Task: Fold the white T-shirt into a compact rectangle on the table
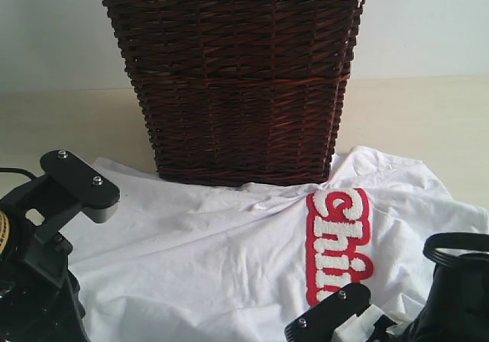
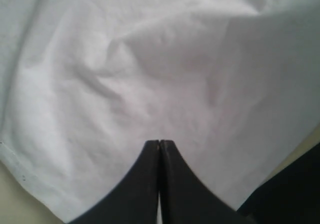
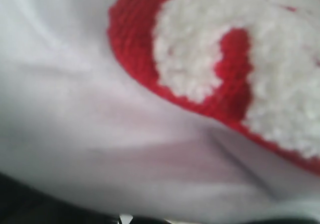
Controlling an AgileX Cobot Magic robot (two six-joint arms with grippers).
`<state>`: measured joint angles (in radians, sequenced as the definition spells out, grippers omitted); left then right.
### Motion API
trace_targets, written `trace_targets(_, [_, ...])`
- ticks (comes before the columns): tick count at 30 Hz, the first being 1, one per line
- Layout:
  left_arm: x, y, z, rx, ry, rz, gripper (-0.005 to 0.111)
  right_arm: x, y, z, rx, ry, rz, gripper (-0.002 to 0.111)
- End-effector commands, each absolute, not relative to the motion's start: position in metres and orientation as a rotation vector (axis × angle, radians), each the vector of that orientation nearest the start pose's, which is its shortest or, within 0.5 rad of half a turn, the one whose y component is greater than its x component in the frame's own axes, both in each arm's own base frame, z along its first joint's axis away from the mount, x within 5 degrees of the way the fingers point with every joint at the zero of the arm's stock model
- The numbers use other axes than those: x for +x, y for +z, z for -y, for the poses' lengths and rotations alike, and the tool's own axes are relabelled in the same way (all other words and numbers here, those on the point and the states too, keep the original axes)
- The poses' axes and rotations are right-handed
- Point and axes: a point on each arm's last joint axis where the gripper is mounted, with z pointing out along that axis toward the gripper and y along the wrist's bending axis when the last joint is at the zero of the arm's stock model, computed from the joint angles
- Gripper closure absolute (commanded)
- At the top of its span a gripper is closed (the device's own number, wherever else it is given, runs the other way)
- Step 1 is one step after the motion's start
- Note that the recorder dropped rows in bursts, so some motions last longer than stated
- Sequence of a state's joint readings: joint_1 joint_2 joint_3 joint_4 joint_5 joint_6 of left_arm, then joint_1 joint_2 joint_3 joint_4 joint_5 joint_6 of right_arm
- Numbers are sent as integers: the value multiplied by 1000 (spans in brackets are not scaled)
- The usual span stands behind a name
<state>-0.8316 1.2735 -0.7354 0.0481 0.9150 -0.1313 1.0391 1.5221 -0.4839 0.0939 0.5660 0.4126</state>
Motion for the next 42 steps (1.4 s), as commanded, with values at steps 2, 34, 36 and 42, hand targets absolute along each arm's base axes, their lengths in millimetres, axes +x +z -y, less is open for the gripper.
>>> trace_targets(2, [141, 229, 152, 1046, -106, -2734, 107, 95, 124, -167, -868, 78, -2999, 68])
trace_targets(34, [140, 228, 153, 1064, -124, -2742, 107, 103, 248, -224, -1409, 360, -2969, 108])
trace_targets(36, [139, 228, 153, 1066, -126, -2743, 107, 99, 246, -224, -1489, 414, -2948, 108])
trace_targets(42, [139, 228, 153, 1067, -123, -2748, 107, 117, 219, -204, -1370, -103, -2963, 90])
